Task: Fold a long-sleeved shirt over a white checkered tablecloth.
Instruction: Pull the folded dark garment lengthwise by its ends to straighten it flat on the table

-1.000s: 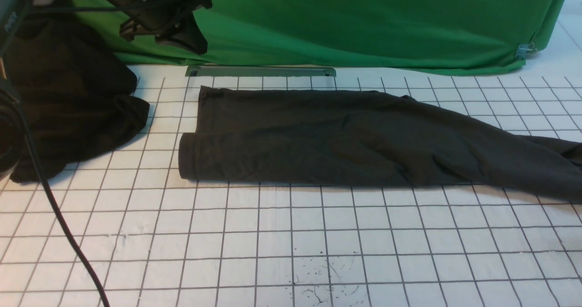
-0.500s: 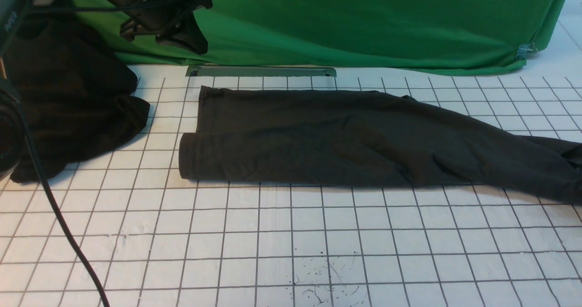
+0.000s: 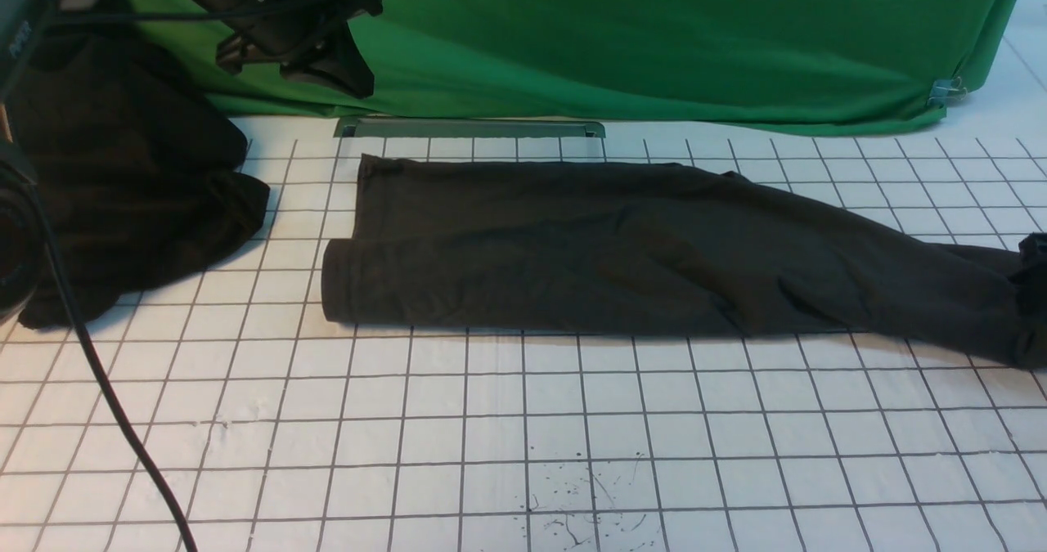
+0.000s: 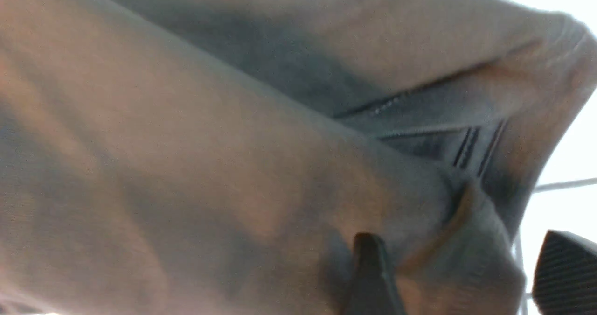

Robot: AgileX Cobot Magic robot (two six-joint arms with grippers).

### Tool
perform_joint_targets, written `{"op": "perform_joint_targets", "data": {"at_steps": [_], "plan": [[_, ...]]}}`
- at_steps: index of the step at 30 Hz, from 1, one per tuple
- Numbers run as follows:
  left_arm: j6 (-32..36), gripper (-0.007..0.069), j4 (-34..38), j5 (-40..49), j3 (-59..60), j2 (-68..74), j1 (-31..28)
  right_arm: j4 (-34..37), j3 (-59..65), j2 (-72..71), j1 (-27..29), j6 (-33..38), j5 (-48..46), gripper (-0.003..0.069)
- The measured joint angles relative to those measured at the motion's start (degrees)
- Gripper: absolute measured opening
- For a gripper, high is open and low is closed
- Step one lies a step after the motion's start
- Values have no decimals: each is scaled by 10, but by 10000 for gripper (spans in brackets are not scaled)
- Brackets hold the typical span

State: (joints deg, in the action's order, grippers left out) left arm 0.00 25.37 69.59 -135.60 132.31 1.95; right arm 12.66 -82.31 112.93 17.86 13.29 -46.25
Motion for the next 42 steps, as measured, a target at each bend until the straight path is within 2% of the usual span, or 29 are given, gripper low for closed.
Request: {"op": "perform_joint_targets", "data": {"at_steps": [16, 19, 20, 21, 22, 24, 26, 31, 34, 36, 38, 40, 42], "plan": [[5, 3, -1, 0, 0, 0, 1, -25, -6, 53, -1, -4, -22, 442], [5, 3, -1, 0, 0, 0, 1, -26, -6, 54, -1, -1, -22, 344], [5, 3, -1, 0, 0, 0, 1, -26, -6, 54, -1, -1, -22, 344], [6, 3, -1, 0, 0, 0, 1, -26, -6, 54, -1, 0, -22, 288], [7, 3, -1, 0, 0, 0, 1, -26, -7, 54, -1, 2, -22, 179], [7, 3, -1, 0, 0, 0, 1, -26, -7, 53, -1, 6, -22, 76], [8, 3, -1, 0, 0, 0, 1, -26, -7, 49, -1, 8, -22, 43], [13, 3, -1, 0, 0, 0, 1, -39, -7, 37, -1, 14, -23, 55], [13, 3, -2, 0, 0, 0, 1, -51, -7, 32, -1, 14, -25, 89], [13, 3, -2, 0, 0, 0, 1, -58, -16, 29, -1, 14, -35, 150], [13, 3, -2, 0, 0, 0, 1, -62, -26, 27, -1, 13, -43, 176], [15, 3, -2, 0, 0, 0, 1, -63, -30, 26, -1, 13, -47, 176], [15, 3, -2, 0, 0, 0, 1, -63, -31, 26, -1, 13, -50, 137]]}}
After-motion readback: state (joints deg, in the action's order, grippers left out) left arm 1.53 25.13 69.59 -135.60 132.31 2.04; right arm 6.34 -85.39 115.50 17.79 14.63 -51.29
